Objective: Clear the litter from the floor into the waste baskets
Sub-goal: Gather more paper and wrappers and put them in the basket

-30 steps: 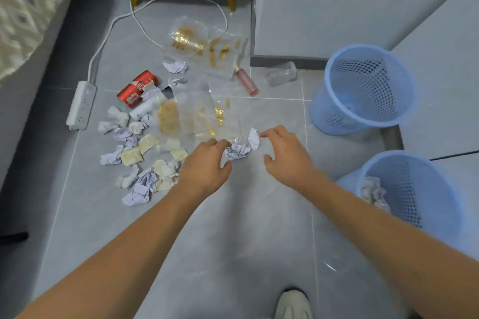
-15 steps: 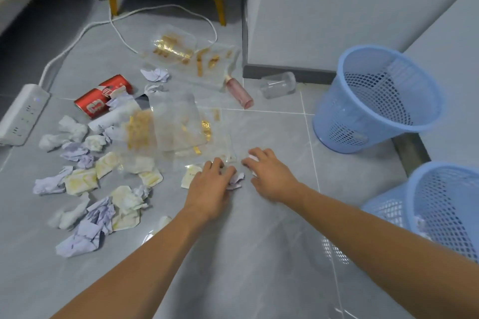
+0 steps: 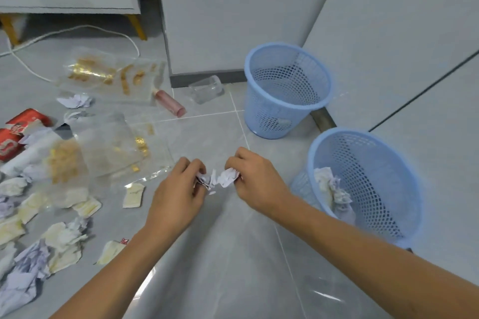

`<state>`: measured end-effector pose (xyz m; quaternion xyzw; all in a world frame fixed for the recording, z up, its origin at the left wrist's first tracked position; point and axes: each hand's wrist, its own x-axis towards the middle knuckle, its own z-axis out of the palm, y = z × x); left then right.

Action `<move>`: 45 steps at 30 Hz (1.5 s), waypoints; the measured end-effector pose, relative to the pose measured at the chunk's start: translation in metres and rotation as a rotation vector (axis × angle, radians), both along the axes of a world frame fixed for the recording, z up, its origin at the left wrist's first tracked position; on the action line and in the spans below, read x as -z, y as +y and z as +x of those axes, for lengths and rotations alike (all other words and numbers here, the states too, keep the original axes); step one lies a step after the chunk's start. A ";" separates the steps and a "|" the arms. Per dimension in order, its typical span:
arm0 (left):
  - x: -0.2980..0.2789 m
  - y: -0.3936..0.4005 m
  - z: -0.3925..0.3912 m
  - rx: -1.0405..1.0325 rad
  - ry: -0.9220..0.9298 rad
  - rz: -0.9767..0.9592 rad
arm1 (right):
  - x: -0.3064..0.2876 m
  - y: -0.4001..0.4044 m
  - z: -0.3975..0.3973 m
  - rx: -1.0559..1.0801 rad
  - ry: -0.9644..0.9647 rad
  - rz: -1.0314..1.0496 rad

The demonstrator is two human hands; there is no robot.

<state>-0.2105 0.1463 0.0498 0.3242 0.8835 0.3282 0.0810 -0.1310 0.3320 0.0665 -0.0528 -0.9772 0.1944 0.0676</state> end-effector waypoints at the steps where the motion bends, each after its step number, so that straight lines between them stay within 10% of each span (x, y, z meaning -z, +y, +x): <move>1: -0.015 0.015 0.002 0.033 0.019 0.033 | -0.016 0.008 0.009 0.038 0.049 0.000; 8: -0.078 0.138 0.034 0.249 0.138 0.185 | -0.088 0.094 0.095 0.376 0.163 0.131; 20: -0.072 0.230 0.110 0.515 0.090 0.122 | -0.088 0.140 0.200 0.530 -0.246 0.074; 32: -0.058 0.094 0.047 0.249 0.119 0.137 | -0.074 0.055 0.085 0.268 0.142 -0.043; 45: 0.077 -0.173 0.012 -0.296 0.009 -0.282 | 0.059 -0.120 -0.062 -0.377 -0.384 -0.092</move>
